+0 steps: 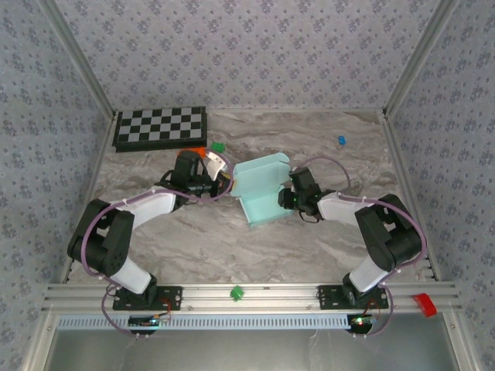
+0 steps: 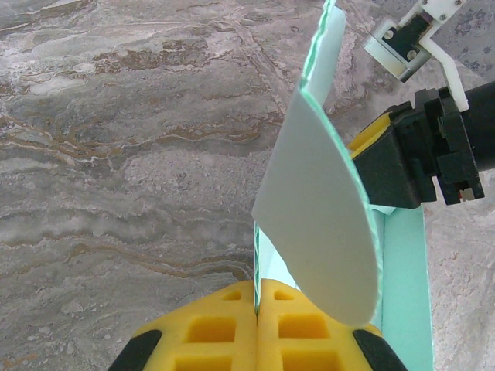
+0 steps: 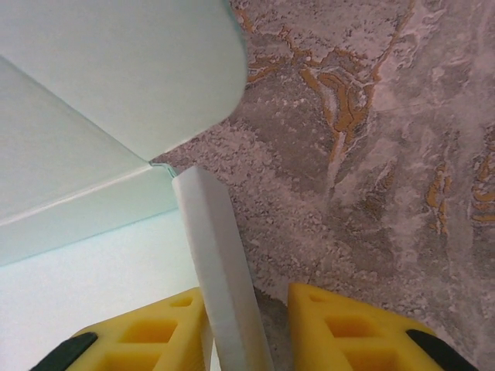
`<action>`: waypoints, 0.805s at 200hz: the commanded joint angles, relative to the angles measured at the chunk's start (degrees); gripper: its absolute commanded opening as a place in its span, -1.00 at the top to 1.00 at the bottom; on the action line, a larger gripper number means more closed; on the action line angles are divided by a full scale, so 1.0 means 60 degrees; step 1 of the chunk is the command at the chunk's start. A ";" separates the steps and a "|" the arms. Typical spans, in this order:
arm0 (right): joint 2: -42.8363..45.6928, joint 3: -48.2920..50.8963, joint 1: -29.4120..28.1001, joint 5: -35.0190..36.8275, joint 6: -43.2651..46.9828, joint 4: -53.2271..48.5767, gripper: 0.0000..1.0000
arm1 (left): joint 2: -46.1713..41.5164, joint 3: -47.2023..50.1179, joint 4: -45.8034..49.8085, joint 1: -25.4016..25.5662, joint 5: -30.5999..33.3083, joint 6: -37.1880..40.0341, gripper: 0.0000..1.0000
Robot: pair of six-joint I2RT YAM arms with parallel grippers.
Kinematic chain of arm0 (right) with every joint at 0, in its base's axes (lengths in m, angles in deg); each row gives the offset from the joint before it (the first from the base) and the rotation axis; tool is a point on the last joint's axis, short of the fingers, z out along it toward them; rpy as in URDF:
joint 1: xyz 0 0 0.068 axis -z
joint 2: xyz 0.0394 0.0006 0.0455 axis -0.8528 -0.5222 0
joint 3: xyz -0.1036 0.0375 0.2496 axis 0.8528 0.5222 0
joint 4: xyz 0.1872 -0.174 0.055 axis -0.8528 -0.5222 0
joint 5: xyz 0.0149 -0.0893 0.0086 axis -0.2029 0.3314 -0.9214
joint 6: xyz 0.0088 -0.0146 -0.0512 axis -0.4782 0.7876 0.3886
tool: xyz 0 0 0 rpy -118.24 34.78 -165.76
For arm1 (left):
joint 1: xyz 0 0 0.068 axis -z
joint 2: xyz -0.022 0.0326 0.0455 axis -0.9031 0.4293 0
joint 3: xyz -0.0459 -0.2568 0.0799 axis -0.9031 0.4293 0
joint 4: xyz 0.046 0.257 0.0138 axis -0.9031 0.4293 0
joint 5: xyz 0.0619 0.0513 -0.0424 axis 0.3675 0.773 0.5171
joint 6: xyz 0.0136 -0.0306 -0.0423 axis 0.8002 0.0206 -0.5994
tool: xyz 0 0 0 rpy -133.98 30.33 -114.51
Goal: Fold the paper box
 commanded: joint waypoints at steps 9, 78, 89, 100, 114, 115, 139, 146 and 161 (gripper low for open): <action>-0.0218 -0.0251 -0.0127 0.1076 0.0199 -0.0819 0.39 | -0.0127 0.0056 0.0137 0.0057 -0.0079 0.0114 1.00; -0.0433 -0.0419 -0.0359 0.1722 0.0343 -0.1208 0.50 | -0.0037 -0.0002 0.0154 0.0046 -0.0097 0.0188 1.00; -0.0453 -0.0446 -0.0411 0.1848 0.0356 -0.1296 0.50 | -0.0026 -0.0017 0.0155 0.0057 -0.0112 0.0181 1.00; -0.0484 -0.0475 -0.0443 0.1968 0.0357 -0.1370 0.50 | -0.0011 -0.0039 0.0173 0.0050 -0.0123 0.0192 1.00; -0.0504 -0.0514 -0.0483 0.2086 0.0358 -0.1468 0.51 | -0.0010 -0.0046 0.0166 0.0049 -0.0126 0.0194 1.00; -0.0508 -0.0521 -0.0486 0.2106 0.0358 -0.1477 0.51 | -0.0003 -0.0053 0.0166 0.0053 -0.0134 0.0193 1.00; -0.0595 -0.0609 -0.0532 0.2303 0.0322 -0.1697 0.51 | -0.0009 -0.0051 0.0184 0.0057 -0.0127 0.0230 1.00; -0.0623 -0.0612 -0.0529 0.2252 0.0336 -0.1705 0.51 | -0.0010 -0.0054 0.0197 0.0057 -0.0146 0.0242 1.00; -0.0703 -0.0654 -0.0532 0.2160 0.0410 -0.1677 0.49 | -0.0007 -0.0075 0.0238 0.0049 -0.0140 0.0277 1.00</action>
